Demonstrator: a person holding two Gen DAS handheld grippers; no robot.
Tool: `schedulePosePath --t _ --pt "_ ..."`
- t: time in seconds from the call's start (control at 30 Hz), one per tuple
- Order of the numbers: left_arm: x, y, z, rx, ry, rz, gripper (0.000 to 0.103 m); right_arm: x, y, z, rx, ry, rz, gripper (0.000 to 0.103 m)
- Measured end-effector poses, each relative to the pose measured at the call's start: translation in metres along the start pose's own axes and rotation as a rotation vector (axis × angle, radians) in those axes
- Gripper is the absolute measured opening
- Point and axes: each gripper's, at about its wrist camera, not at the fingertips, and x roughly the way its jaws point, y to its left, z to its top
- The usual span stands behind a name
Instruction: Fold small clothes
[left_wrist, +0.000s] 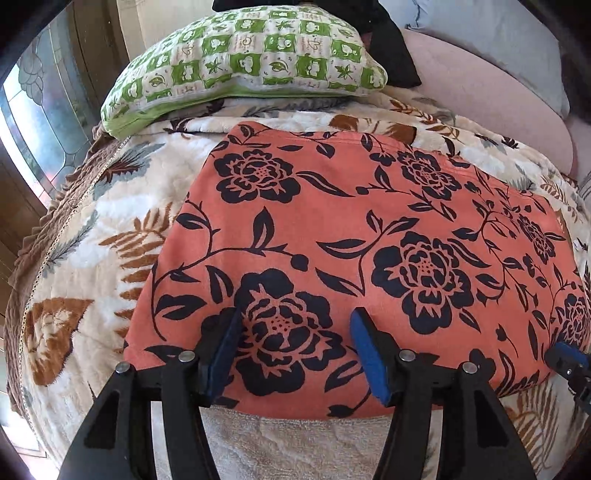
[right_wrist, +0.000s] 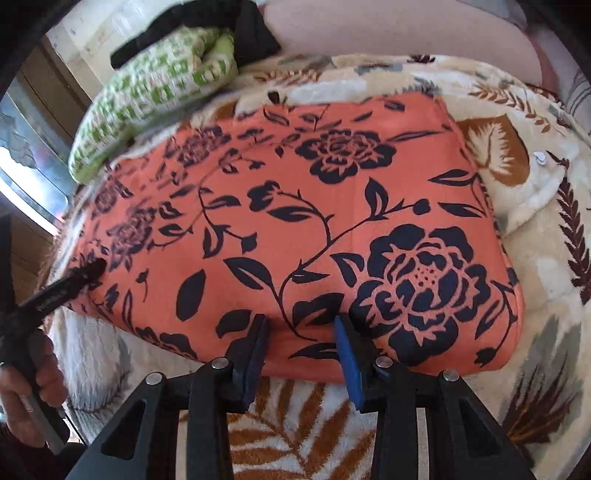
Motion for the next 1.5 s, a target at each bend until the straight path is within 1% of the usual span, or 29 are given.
schedulePosePath --t 0.07,0.13,0.2,0.23,0.27,0.3,0.33,0.37,0.4,0.43,0.5,0.53,0.57,0.67,0.7,0.77,0.8,0.83,0.87,0.9,0.93,0.97,1.0,1.07,1.13,1.23,1.3,1.43,1.5 --pt "-0.011 0.008 -0.002 -0.024 -0.035 -0.030 0.062 -0.007 -0.001 0.005 0.017 0.004 0.010 0.041" --pt "-0.022 0.013 -0.001 -0.030 -0.091 -0.022 0.062 -0.020 -0.005 0.013 0.045 -0.082 0.034 0.041" --pt "-0.025 0.020 0.002 -0.024 -0.131 0.033 0.064 -0.032 -0.014 0.020 0.096 -0.177 0.021 0.041" --pt "-0.022 0.026 0.004 -0.035 -0.129 0.075 0.068 -0.034 -0.023 0.025 0.152 -0.210 0.010 0.041" --pt "-0.014 0.034 0.007 -0.060 -0.103 0.115 0.068 -0.032 -0.033 0.029 0.216 -0.217 -0.001 0.041" --pt "-0.002 0.045 0.008 -0.090 -0.053 0.148 0.068 -0.025 -0.044 0.033 0.266 -0.193 -0.010 0.041" --pt "0.011 0.057 0.008 -0.118 0.006 0.167 0.072 -0.014 -0.050 0.038 0.296 -0.146 -0.018 0.041" --pt "0.020 0.068 0.007 -0.163 0.037 0.130 0.080 0.000 -0.058 0.039 0.310 -0.092 -0.014 0.040" --pt "0.021 0.078 0.007 -0.221 0.043 0.099 0.082 0.006 -0.061 0.040 0.311 -0.087 -0.004 0.040" --pt "0.020 0.084 0.009 -0.257 0.049 0.077 0.082 0.003 -0.058 0.041 0.296 -0.107 -0.015 0.040" --pt "0.011 0.083 0.011 -0.250 0.014 0.071 0.082 -0.002 -0.042 0.045 0.250 -0.116 -0.048 0.042" --pt "0.005 0.080 0.012 -0.239 -0.018 0.074 0.082 -0.006 -0.035 0.045 0.231 -0.144 -0.028 0.042" --pt "-0.001 0.076 0.012 -0.231 -0.049 0.056 0.082 -0.009 -0.025 0.044 0.203 -0.170 0.005 0.042" --pt "-0.015 0.056 0.015 -0.187 -0.113 -0.064 0.082 -0.014 0.017 0.041 0.076 -0.235 0.085 0.042" --pt "-0.018 0.044 0.016 -0.152 -0.119 -0.082 0.082 -0.014 0.033 0.038 0.026 -0.243 0.109 0.042" --pt "-0.013 0.025 0.014 -0.089 -0.101 -0.067 0.082 -0.007 0.063 0.029 -0.061 -0.216 0.154 0.042" --pt "-0.004 0.018 0.013 -0.069 -0.067 -0.053 0.082 0.000 0.075 0.025 -0.091 -0.183 0.165 0.042" --pt "0.008 0.011 0.010 -0.046 -0.008 -0.035 0.083 0.012 0.084 0.021 -0.117 -0.141 0.160 0.042" --pt "0.018 0.004 0.007 -0.005 0.026 0.010 0.085 0.023 0.090 0.015 -0.140 -0.086 0.133 0.042" --pt "0.017 -0.003 0.005 0.035 -0.012 0.048 0.087 0.032 0.093 0.011 -0.161 -0.061 0.097 0.041" --pt "0.014 -0.009 0.004 0.060 -0.032 0.077 0.087 0.033 0.094 0.008 -0.179 -0.082 0.089 0.041" --pt "0.013 -0.011 0.004 0.069 -0.029 0.086 0.087 0.030 0.094 0.008 -0.187 -0.090 0.090 0.041" --pt "0.009 -0.010 0.004 0.058 -0.028 0.070 0.087 0.027 0.092 0.009 -0.177 -0.082 0.095 0.041" --pt "0.002 -0.005 0.004 0.016 -0.036 0.002 0.087 0.020 0.084 0.012 -0.128 -0.095 0.121 0.041" --pt "-0.010 -0.003 0.001 -0.004 -0.052 -0.041 0.087 0.018 0.077 0.014 -0.101 -0.112 0.096 0.041" --pt "-0.031 0.007 -0.008 -0.043 -0.099 -0.029 0.087 0.023 0.065 0.016 -0.050 -0.085 0.058 0.039" --pt "-0.039 0.026 -0.020 -0.138 -0.089 -0.043 0.087 0.025 0.060 0.015 -0.037 -0.071 0.062 0.040" --pt "-0.029 0.079 -0.042 -0.430 0.015 -0.145 0.087 0.022 0.065 0.008 -0.061 -0.094 0.026 0.040" --pt "-0.022 0.091 -0.047 -0.485 0.036 -0.176 0.085 0.022 0.068 0.006 -0.070 -0.105 0.007 0.040"
